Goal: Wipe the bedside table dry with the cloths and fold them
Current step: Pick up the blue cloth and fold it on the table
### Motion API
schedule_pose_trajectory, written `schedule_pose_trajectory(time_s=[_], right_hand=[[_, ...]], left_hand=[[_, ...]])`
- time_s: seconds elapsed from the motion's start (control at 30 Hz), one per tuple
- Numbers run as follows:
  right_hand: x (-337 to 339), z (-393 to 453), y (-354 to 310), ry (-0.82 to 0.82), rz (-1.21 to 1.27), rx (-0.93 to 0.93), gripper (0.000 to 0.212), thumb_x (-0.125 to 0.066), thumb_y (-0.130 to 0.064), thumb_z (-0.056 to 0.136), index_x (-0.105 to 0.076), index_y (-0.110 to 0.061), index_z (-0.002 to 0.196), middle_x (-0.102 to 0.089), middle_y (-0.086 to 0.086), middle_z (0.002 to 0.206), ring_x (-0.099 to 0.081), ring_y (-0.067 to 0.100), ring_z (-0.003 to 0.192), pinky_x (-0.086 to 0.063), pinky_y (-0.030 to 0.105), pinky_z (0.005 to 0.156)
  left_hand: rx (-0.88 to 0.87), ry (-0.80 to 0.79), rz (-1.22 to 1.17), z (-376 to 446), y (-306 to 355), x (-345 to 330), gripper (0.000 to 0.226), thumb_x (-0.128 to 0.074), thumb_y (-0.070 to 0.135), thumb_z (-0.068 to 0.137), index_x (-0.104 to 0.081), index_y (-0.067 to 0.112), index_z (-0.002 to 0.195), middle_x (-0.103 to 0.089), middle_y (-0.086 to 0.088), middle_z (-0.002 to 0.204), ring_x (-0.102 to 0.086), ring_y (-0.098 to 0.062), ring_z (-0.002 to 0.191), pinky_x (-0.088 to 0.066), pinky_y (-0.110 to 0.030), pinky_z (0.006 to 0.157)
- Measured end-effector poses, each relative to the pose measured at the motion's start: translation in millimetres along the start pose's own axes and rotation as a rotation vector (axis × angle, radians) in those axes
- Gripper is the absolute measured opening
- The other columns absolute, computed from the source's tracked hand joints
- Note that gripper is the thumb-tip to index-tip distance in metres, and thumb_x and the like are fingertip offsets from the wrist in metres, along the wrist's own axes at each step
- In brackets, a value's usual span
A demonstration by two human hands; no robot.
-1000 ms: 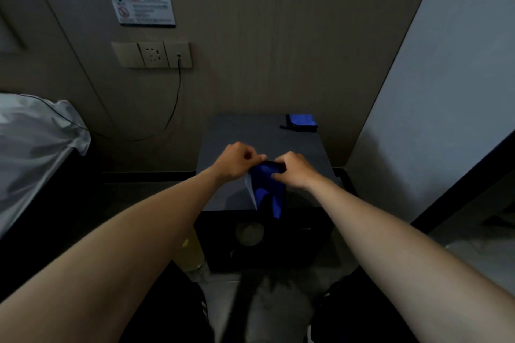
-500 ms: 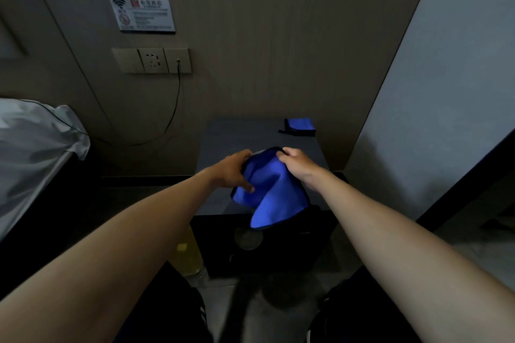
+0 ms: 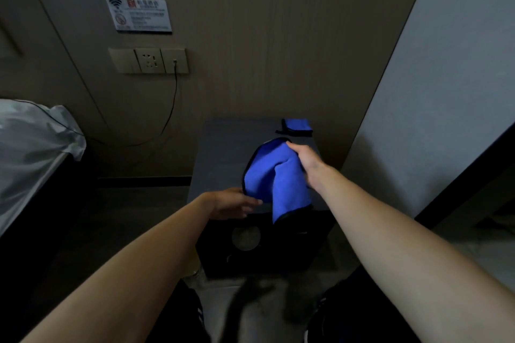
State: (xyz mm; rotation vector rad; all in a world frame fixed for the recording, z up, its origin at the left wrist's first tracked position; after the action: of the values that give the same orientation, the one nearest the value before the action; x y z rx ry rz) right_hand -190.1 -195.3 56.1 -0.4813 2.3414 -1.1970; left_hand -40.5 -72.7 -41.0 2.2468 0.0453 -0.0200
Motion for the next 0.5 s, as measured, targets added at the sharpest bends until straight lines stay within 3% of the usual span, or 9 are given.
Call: schedule_pose_trajectory(time_s=[0.07,0.17,0.27,0.33,0.43,0.5], right_hand=[[-2,1,3,-0.013,0.074,0.017,0.029,-0.052,-0.033,0.100,-0.066,-0.009,0.091,-0.069,0.007,0.085,-0.063,0.020,0.080,-0.050,0.031,0.073],[-3,0,3,-0.004,0.147,0.033,0.032,-0.051,-0.032,0.101,-0.067,-0.006,0.091,-0.072,0.008,0.080,-0.064,0.022,0.081,-0.051,0.033,0.073],[5,1,0,0.066,0.170,0.042,0.031,-0.053,-0.031,0.099,-0.069,-0.007,0.089,-0.072,0.009,0.082,-0.065,0.023,0.081,-0.052,0.034,0.075],[12,3,-2,0.095,0.177,0.069,0.029,-0.052,-0.029,0.099,-0.068,-0.007,0.088,-0.070,0.010,0.085,-0.064,0.024,0.080,-0.051,0.034,0.075],[24,7,-1,0.142,0.151,0.106,0.027,-0.053,-0.029,0.098,-0.069,-0.008,0.091,-0.070,0.011,0.091,-0.065,0.025,0.083,-0.051,0.034,0.075],[32,9,0,0.183,0.108,0.106,0.027,-0.056,-0.032,0.097,-0.071,-0.010,0.094,-0.071,0.011,0.094,-0.065,0.026,0.083,-0.049,0.033,0.075]], left_hand=[[0.034,-0.070,-0.088,2,-3,-14,0.055,-0.079,0.027,0.074,-0.064,0.015,0.126,-0.070,-0.001,0.123,-0.062,-0.015,0.119,-0.040,-0.036,0.112],[-0.065,-0.024,-0.285,4,0,-26,0.023,-0.077,0.010,0.081,-0.068,0.002,0.100,-0.071,-0.011,0.088,-0.068,-0.016,0.081,-0.052,-0.036,0.094],[-0.123,0.043,-0.455,4,2,-24,0.053,-0.085,0.009,0.074,-0.059,-0.008,0.117,-0.055,-0.020,0.108,-0.055,-0.027,0.092,-0.057,-0.041,0.082],[-0.157,0.103,-0.480,1,5,-18,0.050,-0.077,0.010,0.083,-0.058,-0.007,0.126,-0.062,-0.022,0.120,-0.061,-0.035,0.101,-0.058,-0.049,0.085],[-0.192,0.238,-0.418,-6,10,-2,0.047,-0.070,0.021,0.090,-0.059,-0.002,0.129,-0.068,-0.020,0.110,-0.068,-0.027,0.078,-0.058,-0.034,0.066],[-0.225,0.252,-0.486,-9,13,7,0.041,-0.066,0.022,0.093,-0.060,-0.001,0.127,-0.068,-0.018,0.109,-0.068,-0.025,0.080,-0.059,-0.032,0.059]])
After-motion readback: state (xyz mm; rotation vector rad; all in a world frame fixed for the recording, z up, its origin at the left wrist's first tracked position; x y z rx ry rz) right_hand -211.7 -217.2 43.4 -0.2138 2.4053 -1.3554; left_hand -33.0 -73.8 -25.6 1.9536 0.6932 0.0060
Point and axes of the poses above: each hand's wrist, its own z-axis towards the middle knuckle, its own x-axis out of the back of the hand, y = z × x, the point moved 3 cm from there along z, towards the middle knuckle
